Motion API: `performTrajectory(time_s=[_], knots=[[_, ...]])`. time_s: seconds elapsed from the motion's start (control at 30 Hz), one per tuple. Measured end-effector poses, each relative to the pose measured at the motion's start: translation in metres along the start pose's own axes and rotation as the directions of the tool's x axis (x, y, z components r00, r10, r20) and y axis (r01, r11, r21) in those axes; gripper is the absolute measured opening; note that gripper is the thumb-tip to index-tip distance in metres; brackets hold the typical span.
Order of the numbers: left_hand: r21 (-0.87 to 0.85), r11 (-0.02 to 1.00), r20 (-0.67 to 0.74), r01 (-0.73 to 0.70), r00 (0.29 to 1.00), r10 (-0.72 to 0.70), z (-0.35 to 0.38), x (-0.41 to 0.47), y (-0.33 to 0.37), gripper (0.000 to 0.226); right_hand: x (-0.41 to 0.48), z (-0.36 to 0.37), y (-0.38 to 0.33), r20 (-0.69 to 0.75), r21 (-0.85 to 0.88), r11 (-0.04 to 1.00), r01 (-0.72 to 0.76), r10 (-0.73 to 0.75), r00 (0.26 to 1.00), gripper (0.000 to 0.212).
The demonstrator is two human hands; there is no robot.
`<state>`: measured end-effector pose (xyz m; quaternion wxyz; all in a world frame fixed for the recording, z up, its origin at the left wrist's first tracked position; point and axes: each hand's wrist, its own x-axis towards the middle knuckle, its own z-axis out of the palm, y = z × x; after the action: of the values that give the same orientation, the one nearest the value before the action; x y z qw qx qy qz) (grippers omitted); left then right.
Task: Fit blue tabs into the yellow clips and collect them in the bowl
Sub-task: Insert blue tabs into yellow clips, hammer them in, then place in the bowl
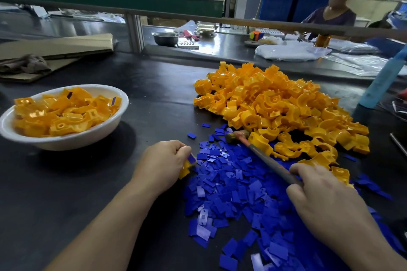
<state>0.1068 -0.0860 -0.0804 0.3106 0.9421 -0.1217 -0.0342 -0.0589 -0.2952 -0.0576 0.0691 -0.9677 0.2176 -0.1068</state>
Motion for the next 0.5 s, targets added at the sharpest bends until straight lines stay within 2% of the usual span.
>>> performTrajectory(time_s=[0.07, 0.13, 0.17, 0.23, 0.27, 0.3, 0.37, 0.5], knots=[[0.133, 0.991, 0.013, 0.015, 1.000, -0.017, -0.004, -0.001, 0.000, 0.039, 0.001, -0.004, 0.004, 0.047, 0.055, 0.998, -0.037, 0.035, 0.998, 0.027], [0.267, 0.963, 0.009, 0.038, 0.999, -0.041, -0.008, -0.003, 0.000, 0.063, 0.003, -0.009, 0.006, 0.112, 0.228, 0.966, -0.122, 0.098, 0.989, 0.025], [0.321, 0.946, -0.001, 0.045, 0.999, -0.047, -0.010, -0.004, 0.001, 0.069, 0.004, -0.012, 0.005, 0.157, 0.379, 0.906, -0.188, 0.138, 0.978, 0.020], [0.405, 0.914, 0.000, 0.033, 0.999, -0.037, -0.010, -0.008, 0.001, 0.068, 0.002, -0.022, -0.004, 0.272, 0.684, 0.650, -0.331, 0.194, 0.943, 0.020], [0.442, 0.897, 0.006, 0.015, 1.000, -0.020, -0.009, -0.009, 0.001, 0.063, 0.000, -0.027, -0.009, 0.316, 0.768, 0.530, -0.360, 0.175, 0.932, 0.023], [0.472, 0.882, 0.012, -0.007, 1.000, 0.001, -0.008, -0.010, 0.001, 0.056, -0.001, -0.028, -0.014, 0.341, 0.797, 0.485, -0.361, 0.132, 0.931, 0.024], [0.495, 0.868, 0.016, -0.039, 0.999, 0.035, -0.006, -0.011, 0.001, 0.046, -0.006, -0.029, -0.024, 0.385, 0.776, 0.535, -0.334, 0.019, 0.923, 0.018], [0.526, 0.848, 0.005, -0.060, 0.998, 0.067, -0.006, -0.010, -0.003, 0.044, -0.010, -0.018, -0.032, 0.346, 0.623, 0.765, -0.164, -0.081, 0.935, 0.013]])
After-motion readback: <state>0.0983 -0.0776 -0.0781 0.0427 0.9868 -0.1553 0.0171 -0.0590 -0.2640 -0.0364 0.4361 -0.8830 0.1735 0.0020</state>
